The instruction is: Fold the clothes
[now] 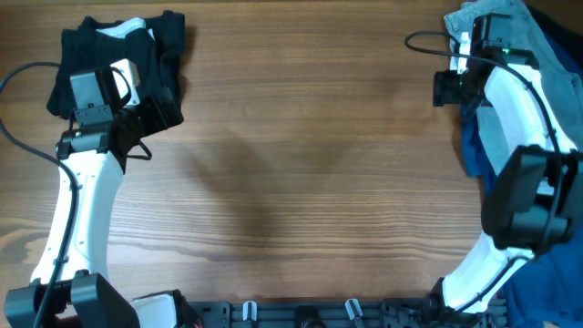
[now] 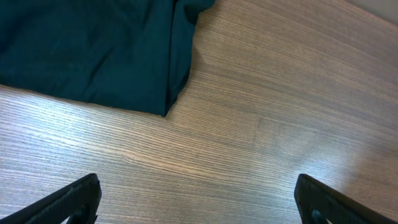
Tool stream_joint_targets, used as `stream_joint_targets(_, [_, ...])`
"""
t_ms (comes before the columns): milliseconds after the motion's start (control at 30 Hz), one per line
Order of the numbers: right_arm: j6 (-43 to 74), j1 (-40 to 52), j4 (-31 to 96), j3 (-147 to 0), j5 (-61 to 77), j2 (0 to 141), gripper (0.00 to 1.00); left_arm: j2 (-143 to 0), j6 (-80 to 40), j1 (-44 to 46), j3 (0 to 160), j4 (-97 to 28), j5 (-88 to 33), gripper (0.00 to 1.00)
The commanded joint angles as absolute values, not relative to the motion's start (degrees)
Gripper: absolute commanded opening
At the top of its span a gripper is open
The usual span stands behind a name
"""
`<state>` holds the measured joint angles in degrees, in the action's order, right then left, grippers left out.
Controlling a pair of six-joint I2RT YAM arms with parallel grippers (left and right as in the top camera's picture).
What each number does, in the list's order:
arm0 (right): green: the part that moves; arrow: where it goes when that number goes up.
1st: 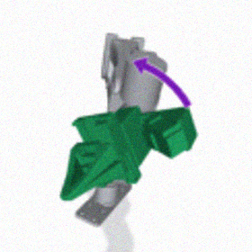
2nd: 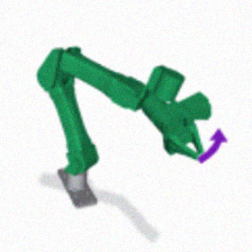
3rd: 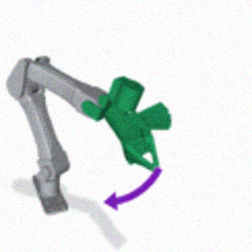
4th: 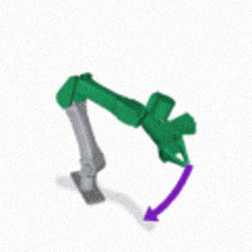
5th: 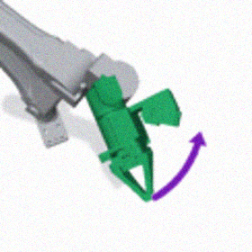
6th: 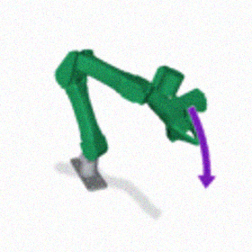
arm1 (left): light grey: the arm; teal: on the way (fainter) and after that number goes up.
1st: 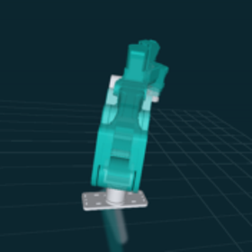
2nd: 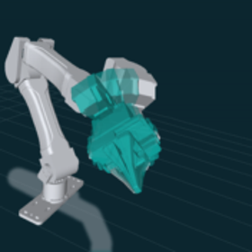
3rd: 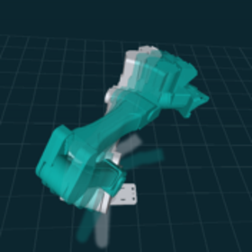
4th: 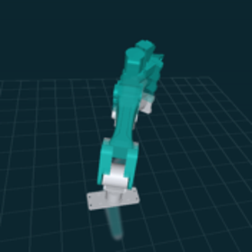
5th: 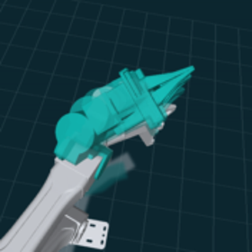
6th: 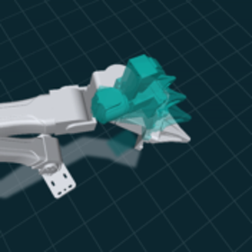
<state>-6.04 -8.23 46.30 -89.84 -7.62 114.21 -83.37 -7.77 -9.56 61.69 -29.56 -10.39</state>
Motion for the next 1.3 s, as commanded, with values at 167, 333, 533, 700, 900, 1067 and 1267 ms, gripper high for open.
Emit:
stream_joint_targets(167, [-3.09,-13.87,43.16,-90.63,-11.20,117.78,0.86,-83.59,-8.16,-9.80,63.00,-29.82,-10.92,1.00])
stream_joint_targets(333, [-3.51,-16.05,39.75,-90.63,-14.28,117.78,0.77,-83.59,-8.16,-9.80,63.00,-29.85,-10.92,1.00])
stream_joint_targets(533, [-4.54,-17.02,37.21,-90.63,-14.59,118.76,0.60,-83.59,-8.16,-9.80,63.00,-29.85,-10.92,1.00])
stream_joint_targets(700, [-5.17,-17.02,38.33,-90.63,-14.59,122.45,0.63,-83.59,-8.16,-9.80,63.00,-30.09,-10.92,1.00])
stream_joint_targets(900, [-4.21,-17.06,40.14,-90.08,-14.66,123.35,0.69,-83.59,-8.14,-9.80,63.00,-30.02,-10.90,1.00])
stream_joint_targets(1067, [-1.65,-17.12,42.13,-90.83,-18.31,122.67,0.12,-83.59,-8.16,-9.80,63.00,-30.04,-10.90,1.00])
stream_joint_targets(1267, [-1.50,-17.12,45.87,-94.45,-14.35,116.73,0.04,-83.59,-8.16,-9.80,63.00,-30.02,-10.92,1.00])
